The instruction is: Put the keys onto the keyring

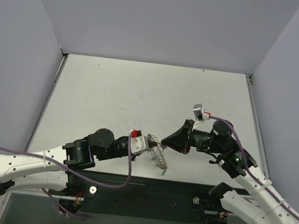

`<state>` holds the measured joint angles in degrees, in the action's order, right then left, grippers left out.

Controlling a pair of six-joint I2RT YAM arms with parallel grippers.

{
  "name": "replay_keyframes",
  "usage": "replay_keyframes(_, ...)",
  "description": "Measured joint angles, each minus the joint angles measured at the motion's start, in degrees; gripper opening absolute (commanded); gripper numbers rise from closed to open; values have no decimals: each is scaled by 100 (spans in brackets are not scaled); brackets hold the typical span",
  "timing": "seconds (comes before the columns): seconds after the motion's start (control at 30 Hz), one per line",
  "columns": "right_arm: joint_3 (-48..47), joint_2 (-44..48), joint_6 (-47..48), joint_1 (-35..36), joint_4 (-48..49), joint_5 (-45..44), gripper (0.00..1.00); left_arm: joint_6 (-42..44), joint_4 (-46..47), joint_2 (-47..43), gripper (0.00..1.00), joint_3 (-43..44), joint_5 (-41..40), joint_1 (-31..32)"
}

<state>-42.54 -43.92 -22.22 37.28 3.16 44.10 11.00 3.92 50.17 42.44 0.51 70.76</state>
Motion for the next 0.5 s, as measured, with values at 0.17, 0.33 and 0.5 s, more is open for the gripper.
replay_keyframes(0.17, -7, -17, 2, 35, -66, -39, 0, -35, 74, -35, 0, -81, 55, -2)
replay_keyframes(0.33, -11, -28, 2, 66, -81, -42, 0, -98, 142, -87, 0, -140, 149, -11)
replay_keyframes(0.5, -13, -26, 2, 70, -79, -39, 0, -142, 179, -107, 0, -140, 238, -31)
